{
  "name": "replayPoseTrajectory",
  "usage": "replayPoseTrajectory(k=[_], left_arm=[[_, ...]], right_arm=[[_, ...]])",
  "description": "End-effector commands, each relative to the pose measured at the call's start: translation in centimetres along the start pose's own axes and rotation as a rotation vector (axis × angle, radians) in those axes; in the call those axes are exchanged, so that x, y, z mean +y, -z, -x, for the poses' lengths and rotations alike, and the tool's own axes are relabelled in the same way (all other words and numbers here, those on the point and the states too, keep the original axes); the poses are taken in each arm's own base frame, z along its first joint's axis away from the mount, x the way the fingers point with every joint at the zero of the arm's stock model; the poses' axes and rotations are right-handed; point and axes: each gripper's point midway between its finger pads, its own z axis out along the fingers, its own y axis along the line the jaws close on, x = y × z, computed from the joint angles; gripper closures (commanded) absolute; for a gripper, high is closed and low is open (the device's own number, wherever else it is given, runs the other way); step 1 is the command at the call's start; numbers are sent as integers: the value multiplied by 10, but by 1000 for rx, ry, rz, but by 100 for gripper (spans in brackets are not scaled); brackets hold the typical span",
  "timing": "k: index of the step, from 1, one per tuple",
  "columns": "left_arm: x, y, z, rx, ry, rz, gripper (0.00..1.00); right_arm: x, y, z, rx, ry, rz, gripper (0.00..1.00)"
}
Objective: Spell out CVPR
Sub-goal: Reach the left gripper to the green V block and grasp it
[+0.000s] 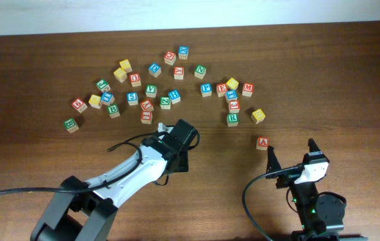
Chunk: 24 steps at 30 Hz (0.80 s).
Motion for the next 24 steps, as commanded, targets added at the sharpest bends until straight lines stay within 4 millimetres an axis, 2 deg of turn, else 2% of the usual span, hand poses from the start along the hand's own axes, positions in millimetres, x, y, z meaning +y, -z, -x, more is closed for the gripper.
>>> replayPoseTrajectory(k=[1, 2, 3, 4, 6, 8, 9, 10, 11, 12, 14, 17, 21, 24], left_arm=[[-9, 14, 17, -53, 5, -25, 20], [-14, 25, 29, -90, 10, -47, 1], [-18, 38, 41, -127, -5, -71, 0], [-18, 60, 60, -181, 2, -100, 0], [-7, 91, 86, -252, 62, -126, 1], [26, 120, 118, -338, 174, -133, 1], [59, 130, 133, -377, 263, -114, 1], [74, 132, 137, -386, 301, -101, 1], [97, 131, 140, -387, 357, -71, 1], [118, 127, 137, -366, 403, -37, 1], [155, 116, 120, -282, 479, 38, 1], [187, 107, 98, -186, 550, 107, 1], [198, 104, 91, -159, 582, 123, 1], [186, 102, 88, -124, 575, 62, 1]], right_arm=[[-3, 0, -2, 3, -8, -11, 2], [-3, 0, -2, 3, -8, -11, 2], [-3, 0, -2, 3, -8, -11, 2], [-3, 0, -2, 3, -8, -11, 2], [-3, 0, -2, 3, -8, -11, 2], [-3, 0, -2, 3, -8, -11, 2], [-3, 0, -2, 3, -8, -11, 2], [-3, 0, -2, 3, -8, -11, 2], [-3, 0, -2, 3, -8, -11, 2], [-3, 0, -2, 3, -8, -11, 2], [-3, 0, -2, 3, -8, -11, 2], [-3, 0, -2, 3, -8, -11, 2], [-3, 0, -2, 3, -8, -11, 2], [-3, 0, -2, 3, -8, -11, 2]])
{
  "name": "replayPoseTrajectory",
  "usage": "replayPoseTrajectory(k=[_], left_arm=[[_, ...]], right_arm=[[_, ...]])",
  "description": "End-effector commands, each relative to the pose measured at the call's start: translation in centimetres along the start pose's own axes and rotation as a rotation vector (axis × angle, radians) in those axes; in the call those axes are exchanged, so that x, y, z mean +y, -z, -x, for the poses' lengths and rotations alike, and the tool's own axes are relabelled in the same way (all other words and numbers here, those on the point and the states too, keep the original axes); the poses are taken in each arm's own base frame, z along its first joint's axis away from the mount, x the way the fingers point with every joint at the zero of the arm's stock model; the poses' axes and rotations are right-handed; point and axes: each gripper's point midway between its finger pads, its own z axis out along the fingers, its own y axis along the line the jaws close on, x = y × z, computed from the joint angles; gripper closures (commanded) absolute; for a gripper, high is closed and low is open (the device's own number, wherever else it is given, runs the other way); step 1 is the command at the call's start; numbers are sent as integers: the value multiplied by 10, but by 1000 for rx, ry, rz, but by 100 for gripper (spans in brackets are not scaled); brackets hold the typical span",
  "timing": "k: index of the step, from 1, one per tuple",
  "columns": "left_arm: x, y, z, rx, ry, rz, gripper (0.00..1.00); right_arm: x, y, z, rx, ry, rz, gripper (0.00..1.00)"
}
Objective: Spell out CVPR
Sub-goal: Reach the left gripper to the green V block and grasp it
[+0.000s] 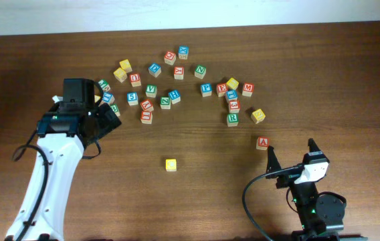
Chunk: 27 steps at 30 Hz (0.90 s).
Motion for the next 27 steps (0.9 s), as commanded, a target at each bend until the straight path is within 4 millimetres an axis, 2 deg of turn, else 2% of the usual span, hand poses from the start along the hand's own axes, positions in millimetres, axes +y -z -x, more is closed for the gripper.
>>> replayPoseTrajectory(k=[1, 3, 6, 10, 12, 17, 18, 19, 20, 21, 24, 27], left_arm=[[-11, -1, -12, 71, -8, -69, 1], [-24, 1, -20, 118, -23, -144, 0], [-52, 10, -36, 173, -224, -313, 1], [-73, 16, -48, 171, -332, -366, 1], [-85, 18, -45, 135, -349, -396, 1], [-95, 21, -39, 110, -331, -438, 0], [-96, 21, -37, 102, -335, -442, 3], [-103, 25, -33, 88, -336, -473, 12], [-109, 32, -30, 81, -337, -506, 12], [-117, 43, -22, 61, -340, -543, 6], [-134, 94, 15, -62, -380, -604, 6], [-138, 135, 36, -95, -425, -603, 7]], right_arm=[[-3, 0, -2, 3, -8, -11, 2], [-3, 0, -2, 3, -8, -11, 2], [-3, 0, -2, 3, -8, -11, 2], [-3, 0, -2, 3, -8, -11, 2], [-3, 0, -2, 3, -8, -11, 2], [-3, 0, -2, 3, -8, -11, 2], [-3, 0, -2, 3, -8, -11, 2], [-3, 0, -2, 3, -8, -11, 2], [-3, 0, -2, 3, -8, -11, 2], [-3, 0, -2, 3, -8, -11, 2], [-3, 0, -2, 3, -8, -11, 2], [-3, 0, -2, 3, -8, -11, 2]])
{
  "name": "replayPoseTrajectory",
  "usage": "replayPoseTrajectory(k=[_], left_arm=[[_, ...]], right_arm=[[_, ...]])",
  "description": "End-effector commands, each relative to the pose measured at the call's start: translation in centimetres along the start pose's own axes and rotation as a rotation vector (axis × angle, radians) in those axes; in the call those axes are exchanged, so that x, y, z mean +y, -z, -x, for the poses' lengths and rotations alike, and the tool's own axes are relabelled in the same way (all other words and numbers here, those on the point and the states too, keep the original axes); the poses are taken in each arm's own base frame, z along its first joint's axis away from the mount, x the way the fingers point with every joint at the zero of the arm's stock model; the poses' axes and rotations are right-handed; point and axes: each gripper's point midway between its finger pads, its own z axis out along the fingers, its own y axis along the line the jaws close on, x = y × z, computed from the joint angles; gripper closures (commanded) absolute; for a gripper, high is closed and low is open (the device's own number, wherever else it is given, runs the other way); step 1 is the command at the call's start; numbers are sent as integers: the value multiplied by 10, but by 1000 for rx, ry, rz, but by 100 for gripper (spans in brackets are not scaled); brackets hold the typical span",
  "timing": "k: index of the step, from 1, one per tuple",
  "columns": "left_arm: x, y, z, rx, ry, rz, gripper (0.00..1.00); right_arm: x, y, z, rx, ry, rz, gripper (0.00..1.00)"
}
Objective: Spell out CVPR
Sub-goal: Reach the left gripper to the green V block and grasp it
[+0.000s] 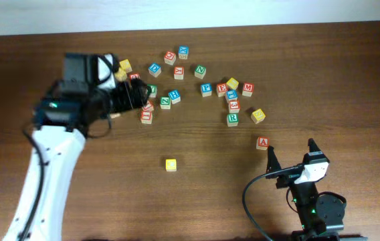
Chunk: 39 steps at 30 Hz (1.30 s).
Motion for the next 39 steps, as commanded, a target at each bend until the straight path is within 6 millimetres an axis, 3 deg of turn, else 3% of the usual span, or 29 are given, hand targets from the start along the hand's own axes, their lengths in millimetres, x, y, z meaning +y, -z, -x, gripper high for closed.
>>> replayPoseTrajectory(k=[1, 3, 5, 10, 13, 19, 22, 26, 29, 33, 35, 39], left_arm=[[-22, 32, 27, 29, -97, -8, 6], [-15, 31, 23, 146, -124, 47, 0], [-1, 17, 16, 244, -109, 131, 1], [-2, -7, 29, 202, -168, 194, 1], [11, -22, 31, 219, -170, 254, 1], [19, -90, 58, 154, -169, 244, 1], [34, -129, 41, 240, -158, 263, 0], [45, -178, 16, 331, -163, 276, 10], [42, -198, 13, 325, -183, 273, 25], [41, -215, 4, 344, -200, 282, 23], [57, -219, 9, 320, -222, 375, 22], [61, -230, 7, 318, -223, 379, 24]], right_arm=[[-3, 0, -2, 3, -9, -11, 2], [-3, 0, -2, 3, -9, -11, 2], [-3, 0, -2, 3, -9, -11, 2], [-3, 0, -2, 3, -9, -11, 2], [-3, 0, -2, 3, -9, -11, 2], [-3, 0, -2, 3, -9, -11, 2], [-3, 0, -2, 3, -9, -11, 2], [-3, 0, -2, 3, -9, -11, 2], [-3, 0, -2, 3, -9, -11, 2], [-3, 0, -2, 3, -9, -11, 2], [-3, 0, -2, 3, -9, -11, 2], [-3, 0, -2, 3, -9, -11, 2]])
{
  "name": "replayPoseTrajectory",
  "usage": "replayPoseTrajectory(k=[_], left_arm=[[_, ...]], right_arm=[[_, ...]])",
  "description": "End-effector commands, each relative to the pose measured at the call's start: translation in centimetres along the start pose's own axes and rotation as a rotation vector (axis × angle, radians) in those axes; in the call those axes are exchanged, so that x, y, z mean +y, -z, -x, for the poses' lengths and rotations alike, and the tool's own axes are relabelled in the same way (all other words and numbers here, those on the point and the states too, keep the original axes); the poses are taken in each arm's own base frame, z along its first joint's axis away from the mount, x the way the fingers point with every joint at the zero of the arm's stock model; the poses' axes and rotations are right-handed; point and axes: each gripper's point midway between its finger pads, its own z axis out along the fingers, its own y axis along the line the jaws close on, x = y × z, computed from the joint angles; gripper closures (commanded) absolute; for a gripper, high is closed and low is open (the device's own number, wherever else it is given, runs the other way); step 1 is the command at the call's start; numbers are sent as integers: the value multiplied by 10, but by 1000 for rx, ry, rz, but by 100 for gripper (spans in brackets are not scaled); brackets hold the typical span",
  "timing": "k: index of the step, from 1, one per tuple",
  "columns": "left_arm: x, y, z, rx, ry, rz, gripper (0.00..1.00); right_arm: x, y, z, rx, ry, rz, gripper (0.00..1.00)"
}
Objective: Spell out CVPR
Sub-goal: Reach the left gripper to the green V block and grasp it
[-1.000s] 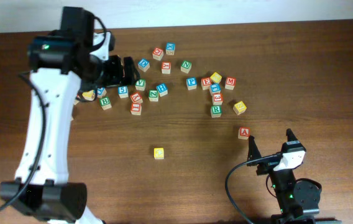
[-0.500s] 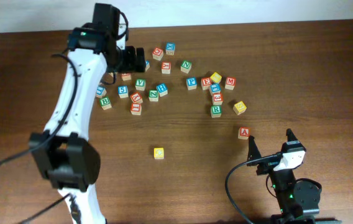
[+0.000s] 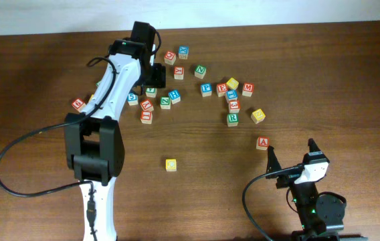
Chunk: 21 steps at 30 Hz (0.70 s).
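A lone yellow block [image 3: 170, 164] lies on the table's near middle, its letter too small to read. Several lettered blocks are scattered across the far half, among them a green block [image 3: 200, 70], a blue block [image 3: 205, 88] and a green block [image 3: 232, 119]. My left gripper [image 3: 154, 77] reaches far over the upper left of that scatter, and the arm hides the blocks under it. Whether its fingers hold anything does not show. My right gripper [image 3: 290, 158] stands open near the front right, close to a red A block [image 3: 262, 142].
A single red block [image 3: 78, 104] lies apart at the far left. The left arm's base and cable [image 3: 16, 181] take up the front left. The table's far edge meets a white wall just behind the blocks.
My left gripper has moved from the left part of the scatter to farther back and right, over its upper left corner. The yellow block and the right arm have not moved.
My left gripper was first down at the table's near middle. Then the yellow block lay alone at that spot and the arm was at the left end of the scatter. After that the gripper was among the left blocks, and now farther back.
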Motion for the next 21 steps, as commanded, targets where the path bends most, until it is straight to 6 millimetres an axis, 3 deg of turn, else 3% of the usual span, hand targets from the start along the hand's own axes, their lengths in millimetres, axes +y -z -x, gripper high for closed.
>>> replayPoseTrajectory(k=[1, 8, 16, 21], left_arm=[[5, -20, -1, 15, -7, 34, 24], [4, -24, 5, -8, -5, 30, 34], [4, -48, -2, 25, -6, 36, 31], [5, -58, -6, 44, -7, 39, 42]], right_arm=[[-3, 0, -2, 3, -9, -11, 2], [-3, 0, -2, 3, -9, -11, 2], [-3, 0, -2, 3, -9, -11, 2], [-3, 0, -2, 3, -9, -11, 2]])
